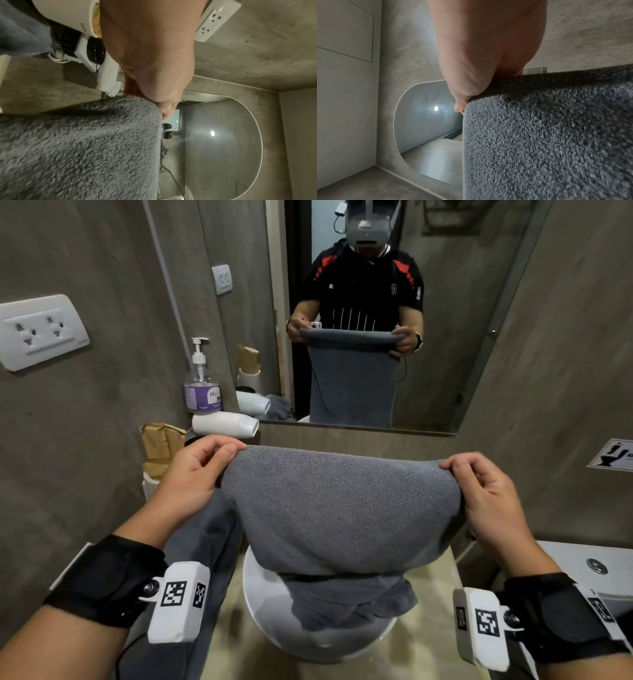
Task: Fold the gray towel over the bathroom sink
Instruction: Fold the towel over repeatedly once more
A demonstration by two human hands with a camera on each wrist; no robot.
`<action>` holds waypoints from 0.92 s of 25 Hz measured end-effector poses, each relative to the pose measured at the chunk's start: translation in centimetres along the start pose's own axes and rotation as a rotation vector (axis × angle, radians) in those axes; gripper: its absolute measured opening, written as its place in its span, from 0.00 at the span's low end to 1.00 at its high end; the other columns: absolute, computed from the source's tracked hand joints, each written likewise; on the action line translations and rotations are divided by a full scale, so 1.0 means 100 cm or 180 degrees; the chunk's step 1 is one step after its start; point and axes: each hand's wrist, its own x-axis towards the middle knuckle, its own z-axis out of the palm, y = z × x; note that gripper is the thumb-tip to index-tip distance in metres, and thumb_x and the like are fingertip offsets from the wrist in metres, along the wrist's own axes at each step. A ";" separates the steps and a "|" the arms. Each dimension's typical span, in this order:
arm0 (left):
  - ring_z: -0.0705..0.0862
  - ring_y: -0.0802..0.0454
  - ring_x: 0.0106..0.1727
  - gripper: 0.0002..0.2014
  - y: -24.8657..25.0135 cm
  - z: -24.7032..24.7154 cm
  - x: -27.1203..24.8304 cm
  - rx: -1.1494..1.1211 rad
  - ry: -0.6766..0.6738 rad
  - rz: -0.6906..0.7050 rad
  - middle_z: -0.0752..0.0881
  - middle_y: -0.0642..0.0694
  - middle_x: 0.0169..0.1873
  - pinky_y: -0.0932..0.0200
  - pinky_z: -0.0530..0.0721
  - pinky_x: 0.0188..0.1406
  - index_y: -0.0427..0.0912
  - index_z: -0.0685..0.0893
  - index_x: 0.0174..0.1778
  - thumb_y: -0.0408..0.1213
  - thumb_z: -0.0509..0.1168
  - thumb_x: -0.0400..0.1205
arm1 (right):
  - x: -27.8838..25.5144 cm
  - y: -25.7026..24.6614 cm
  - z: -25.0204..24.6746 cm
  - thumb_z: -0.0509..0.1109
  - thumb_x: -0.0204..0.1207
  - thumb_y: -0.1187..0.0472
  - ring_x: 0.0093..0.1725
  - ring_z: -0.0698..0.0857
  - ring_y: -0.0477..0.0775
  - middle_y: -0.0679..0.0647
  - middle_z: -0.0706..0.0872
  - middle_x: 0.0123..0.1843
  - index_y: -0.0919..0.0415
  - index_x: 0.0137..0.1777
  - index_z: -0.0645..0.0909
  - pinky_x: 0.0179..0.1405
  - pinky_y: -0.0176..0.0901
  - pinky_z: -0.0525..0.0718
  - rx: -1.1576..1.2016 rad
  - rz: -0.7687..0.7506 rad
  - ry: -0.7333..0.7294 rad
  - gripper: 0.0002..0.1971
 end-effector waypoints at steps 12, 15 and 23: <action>0.86 0.66 0.50 0.22 -0.006 0.003 -0.007 0.1334 -0.0441 -0.0203 0.89 0.60 0.50 0.67 0.82 0.46 0.60 0.86 0.55 0.31 0.81 0.72 | -0.011 -0.002 0.002 0.71 0.73 0.73 0.52 0.87 0.43 0.47 0.90 0.54 0.50 0.60 0.87 0.48 0.37 0.84 -0.0873 0.0576 -0.0362 0.20; 0.86 0.62 0.49 0.18 0.001 0.001 -0.006 0.1374 -0.0527 -0.0170 0.88 0.58 0.48 0.63 0.81 0.46 0.61 0.86 0.53 0.34 0.78 0.76 | -0.009 -0.004 0.000 0.71 0.74 0.69 0.43 0.86 0.43 0.45 0.90 0.42 0.48 0.43 0.88 0.40 0.36 0.81 -0.0828 0.0522 -0.0159 0.13; 0.86 0.52 0.62 0.15 0.010 0.006 -0.005 -0.0368 -0.0439 -0.0555 0.90 0.45 0.57 0.48 0.80 0.69 0.46 0.85 0.63 0.25 0.63 0.86 | -0.004 -0.009 0.001 0.66 0.78 0.70 0.55 0.87 0.54 0.50 0.90 0.51 0.51 0.52 0.87 0.51 0.46 0.86 -0.0090 0.0656 0.0271 0.14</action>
